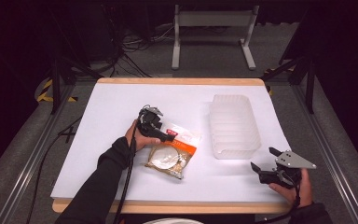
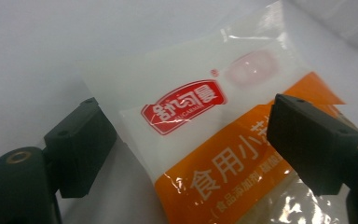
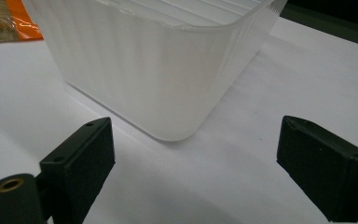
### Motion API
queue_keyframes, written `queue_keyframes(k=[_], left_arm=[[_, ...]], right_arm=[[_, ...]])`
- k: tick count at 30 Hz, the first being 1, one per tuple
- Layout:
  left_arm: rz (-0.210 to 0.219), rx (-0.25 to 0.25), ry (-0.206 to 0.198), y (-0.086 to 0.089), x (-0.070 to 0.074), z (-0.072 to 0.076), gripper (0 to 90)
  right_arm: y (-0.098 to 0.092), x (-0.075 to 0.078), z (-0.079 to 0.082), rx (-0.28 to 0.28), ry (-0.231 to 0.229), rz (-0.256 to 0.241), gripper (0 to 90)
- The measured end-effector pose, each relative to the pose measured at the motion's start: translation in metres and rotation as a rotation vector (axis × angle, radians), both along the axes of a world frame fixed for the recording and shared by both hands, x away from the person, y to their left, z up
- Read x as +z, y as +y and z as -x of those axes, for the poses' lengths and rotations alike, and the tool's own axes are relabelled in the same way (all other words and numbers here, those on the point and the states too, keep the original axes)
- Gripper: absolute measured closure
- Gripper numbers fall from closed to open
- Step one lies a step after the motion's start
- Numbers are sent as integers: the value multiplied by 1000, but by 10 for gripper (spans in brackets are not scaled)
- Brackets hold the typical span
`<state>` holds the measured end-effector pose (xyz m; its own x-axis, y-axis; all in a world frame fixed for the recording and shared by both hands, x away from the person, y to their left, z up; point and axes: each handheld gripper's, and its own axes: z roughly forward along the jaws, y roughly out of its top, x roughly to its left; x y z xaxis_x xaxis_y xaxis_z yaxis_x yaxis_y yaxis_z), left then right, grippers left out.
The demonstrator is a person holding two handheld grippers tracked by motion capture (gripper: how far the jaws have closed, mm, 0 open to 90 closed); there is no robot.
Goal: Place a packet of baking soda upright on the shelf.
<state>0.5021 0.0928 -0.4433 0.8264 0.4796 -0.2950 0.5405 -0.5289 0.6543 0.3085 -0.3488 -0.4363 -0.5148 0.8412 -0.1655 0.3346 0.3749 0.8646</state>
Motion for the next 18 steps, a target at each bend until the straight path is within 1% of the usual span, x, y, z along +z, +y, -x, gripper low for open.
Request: queue_keyframes(k=[2, 3, 5, 6, 8, 10, 11, 12, 13, 14, 15, 18], left_arm=[[14, -11, 15, 0, 0, 1, 198], [14, -12, 18, 0, 1, 1, 220], [11, 1, 26, 1, 1, 0, 264], [14, -3, 38, 3, 2, -1, 300], [21, -31, 47, 6, 1, 0, 339], [36, -58, 65, 7, 0, -1, 402], [36, -58, 65, 7, 0, -1, 430], [28, -78, 57, 6, 0, 0, 482], [28, -78, 57, 6, 0, 0, 515], [18, -95, 52, 4, 0, 1, 539], [15, -97, 50, 4, 0, 2, 572], [11, -105, 41, 2, -1, 2, 714]], right_arm=[[0, 0, 0, -1, 4, 1, 118], [0, -1, -1, -1, 4, 4, 119], [0, -1, -1, 0, 8, 5, 118], [1, -1, -1, 2, 13, 7, 118], [1, -1, -1, 5, 16, 12, 118], [1, -2, -1, 6, 20, 13, 118], [1, -2, -1, 6, 20, 13, 118], [1, -2, -2, 7, 22, 12, 118], [1, -2, -2, 8, 23, 14, 118], [1, -2, -1, 9, 23, 16, 118], [2, -2, -2, 9, 24, 17, 119], [2, -3, -2, 11, 33, 20, 118]])
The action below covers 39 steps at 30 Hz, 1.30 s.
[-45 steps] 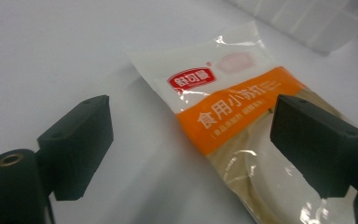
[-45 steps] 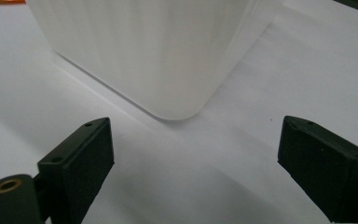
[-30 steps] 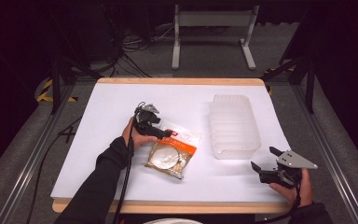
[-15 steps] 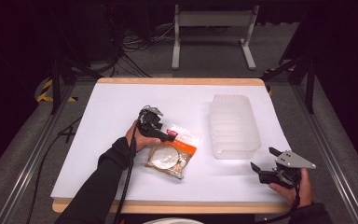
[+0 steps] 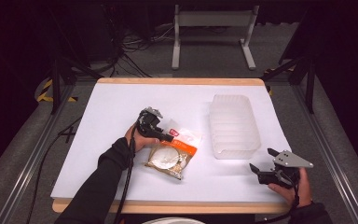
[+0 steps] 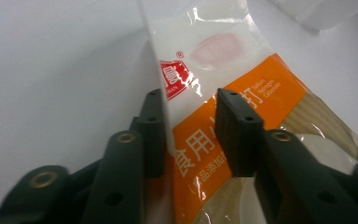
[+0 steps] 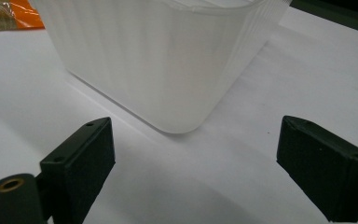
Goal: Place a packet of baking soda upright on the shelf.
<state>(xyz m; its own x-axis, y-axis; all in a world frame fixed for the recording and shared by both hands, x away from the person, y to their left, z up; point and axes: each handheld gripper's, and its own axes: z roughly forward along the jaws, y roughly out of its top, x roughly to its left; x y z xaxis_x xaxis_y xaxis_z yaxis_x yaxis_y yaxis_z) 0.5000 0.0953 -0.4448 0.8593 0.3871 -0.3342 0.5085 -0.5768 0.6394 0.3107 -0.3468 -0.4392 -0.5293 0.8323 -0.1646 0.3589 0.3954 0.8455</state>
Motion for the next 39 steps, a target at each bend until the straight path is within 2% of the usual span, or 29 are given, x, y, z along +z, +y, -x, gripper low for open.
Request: queue_keyframes(k=[2, 5, 9, 16, 18, 23, 27, 28, 30, 31, 32, 35, 39], left_arm=[[-2, 1, -4, 0, 0, 0, 806], [6, -2, -16, 0, -1, 1, 887], [31, -5, -40, 2, 6, 3, 895], [96, -13, -118, 9, 32, 21, 896], [124, -18, -164, 15, 46, 35, 896], [154, -15, -241, 27, 63, 58, 897], [190, -13, -283, 36, 75, 77, 897], [190, -13, -283, 36, 75, 77, 897], [201, -15, -308, 41, 80, 89, 897], [207, -17, -326, 46, 84, 100, 897], [207, -17, -326, 46, 84, 100, 897], [200, -16, -352, 52, 87, 114, 897], [212, -17, -359, 63, 87, 130, 897]], right_arm=[[1, -1, -1, 1, 6, 7, 118], [1, -1, -1, 4, 9, 12, 118], [1, -2, -1, 2, 13, 18, 118], [1, -1, -1, -4, 14, 23, 118], [0, -1, -1, -10, 14, 22, 118], [-1, 0, 0, -8, 5, 16, 118], [-1, 1, 1, -12, -3, 10, 119], [-1, 1, 1, -12, -3, 10, 119], [-2, 1, 1, -17, -2, 11, 119], [-2, 1, 1, -17, -2, 11, 120], [-2, 1, 1, -17, -2, 11, 120], [-1, 1, 1, -18, -5, 18, 121], [0, 0, 1, -19, -1, 22, 121]])
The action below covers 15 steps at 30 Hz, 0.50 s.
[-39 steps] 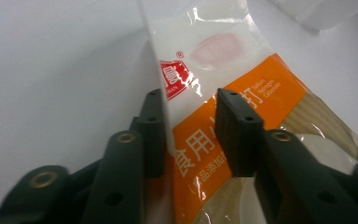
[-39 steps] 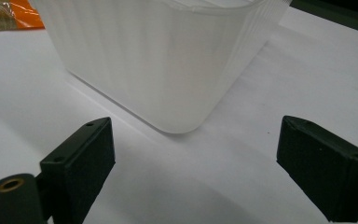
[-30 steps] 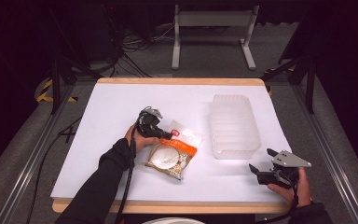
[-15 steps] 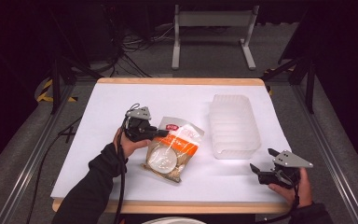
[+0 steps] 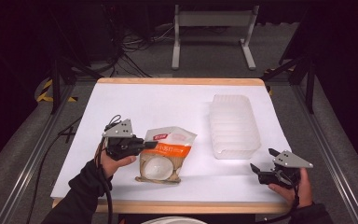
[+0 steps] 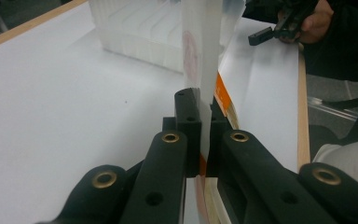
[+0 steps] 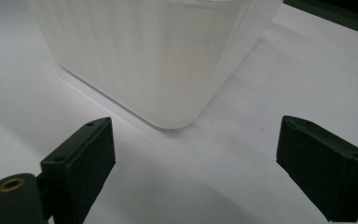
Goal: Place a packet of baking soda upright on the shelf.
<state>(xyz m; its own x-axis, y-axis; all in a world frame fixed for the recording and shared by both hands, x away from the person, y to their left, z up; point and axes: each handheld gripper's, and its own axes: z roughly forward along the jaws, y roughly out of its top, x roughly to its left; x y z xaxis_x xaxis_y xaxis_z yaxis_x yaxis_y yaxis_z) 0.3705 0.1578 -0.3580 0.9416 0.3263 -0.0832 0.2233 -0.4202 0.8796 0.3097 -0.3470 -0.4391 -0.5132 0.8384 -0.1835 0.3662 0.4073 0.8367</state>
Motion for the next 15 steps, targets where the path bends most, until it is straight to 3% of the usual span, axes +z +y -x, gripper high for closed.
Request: queue_keyframes(k=[3, 15], left_arm=[[-7, 7, -9, 2, 0, 3, 897], [45, -10, -53, -11, 6, 17, 898]], right_arm=[[0, 0, 0, 1, 1, 3, 121], [0, 0, 0, -4, -3, 2, 121]])
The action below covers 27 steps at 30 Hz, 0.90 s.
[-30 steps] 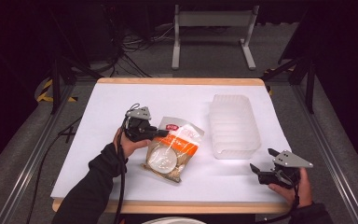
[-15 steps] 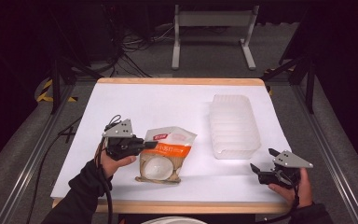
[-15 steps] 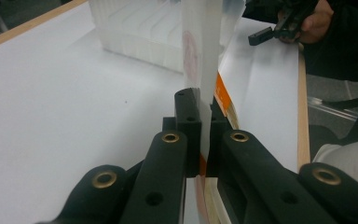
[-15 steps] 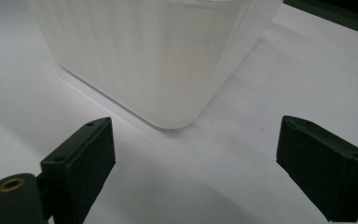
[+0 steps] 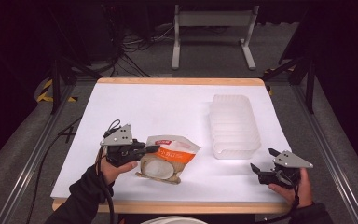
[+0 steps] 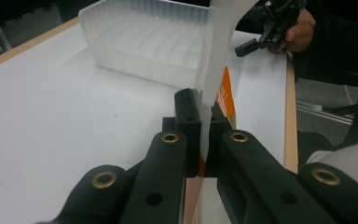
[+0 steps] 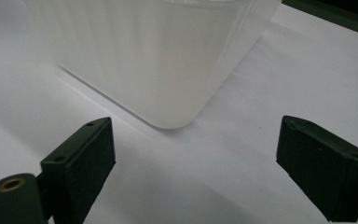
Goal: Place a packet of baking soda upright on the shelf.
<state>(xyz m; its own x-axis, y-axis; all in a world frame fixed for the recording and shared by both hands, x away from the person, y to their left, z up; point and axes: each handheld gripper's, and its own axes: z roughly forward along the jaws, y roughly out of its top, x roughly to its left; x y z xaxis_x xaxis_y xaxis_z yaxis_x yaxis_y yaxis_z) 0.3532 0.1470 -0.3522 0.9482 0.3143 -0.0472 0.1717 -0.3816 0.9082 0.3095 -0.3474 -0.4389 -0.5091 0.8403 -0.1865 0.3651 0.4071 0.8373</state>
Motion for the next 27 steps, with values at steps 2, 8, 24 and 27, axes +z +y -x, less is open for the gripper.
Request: queue_keyframes(k=[2, 8, 24, 27], left_arm=[[3, -1, -7, -3, 2, 1, 898], [12, -14, -17, -11, 5, 2, 898], [27, -19, -37, -27, 14, -10, 898], [42, -14, -33, -30, 16, -16, 898]], right_arm=[[0, 0, 0, -2, 0, 1, 121], [0, 0, 0, -2, 1, 1, 121], [-1, -1, -1, -6, 7, -2, 121], [-1, -1, -1, -5, 9, 0, 121]])
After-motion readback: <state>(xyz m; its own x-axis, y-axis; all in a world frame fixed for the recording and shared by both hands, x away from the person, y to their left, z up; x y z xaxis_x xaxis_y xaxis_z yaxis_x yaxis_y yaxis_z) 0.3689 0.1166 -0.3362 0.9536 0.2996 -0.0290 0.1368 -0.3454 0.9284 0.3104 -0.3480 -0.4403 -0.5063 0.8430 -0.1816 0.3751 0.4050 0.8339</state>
